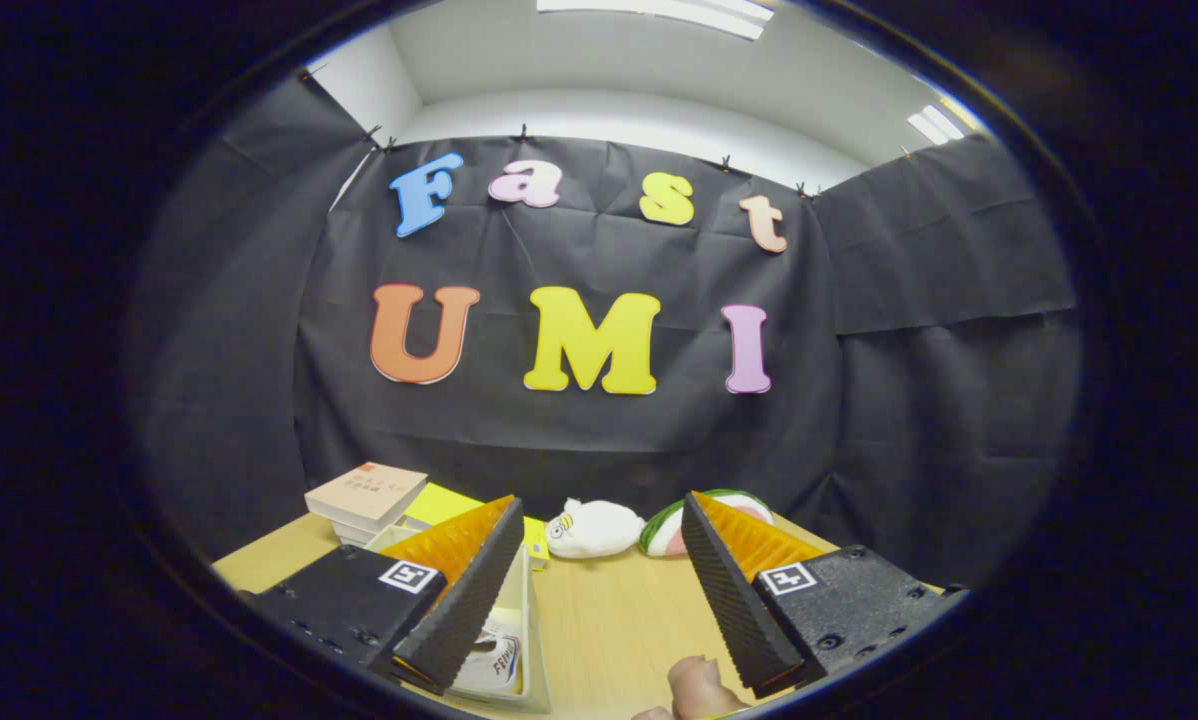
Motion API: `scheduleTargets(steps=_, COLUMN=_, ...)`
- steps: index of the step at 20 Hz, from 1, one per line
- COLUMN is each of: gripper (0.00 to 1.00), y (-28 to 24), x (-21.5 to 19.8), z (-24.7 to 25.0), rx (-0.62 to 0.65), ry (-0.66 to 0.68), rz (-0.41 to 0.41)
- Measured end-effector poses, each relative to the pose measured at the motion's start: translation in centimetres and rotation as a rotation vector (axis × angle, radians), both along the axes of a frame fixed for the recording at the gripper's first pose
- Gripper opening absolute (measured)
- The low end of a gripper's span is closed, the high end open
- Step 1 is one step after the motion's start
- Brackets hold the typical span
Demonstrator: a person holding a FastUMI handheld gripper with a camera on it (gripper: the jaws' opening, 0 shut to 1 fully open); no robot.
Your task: Open the storage box then place both shoes into the box .Put the left shoe in first, then the right shoe, with the right side of both shoes facing outward in a uniform manner.
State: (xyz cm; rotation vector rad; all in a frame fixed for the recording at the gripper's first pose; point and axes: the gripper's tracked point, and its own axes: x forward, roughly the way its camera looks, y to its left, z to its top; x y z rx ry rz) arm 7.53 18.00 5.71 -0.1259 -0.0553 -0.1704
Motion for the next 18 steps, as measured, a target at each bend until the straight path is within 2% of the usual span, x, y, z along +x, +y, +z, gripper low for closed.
scheduleTargets(steps=12, gripper=1.00, y=-7.4, x=-0.3, z=-2.6, rx=0.146, ry=0.020, rz=0.095)
scheduleTargets(steps=18, gripper=0.99, y=-10.7, x=-1.2, z=-2.1, rx=0.099, ry=-0.060, rz=0.108)
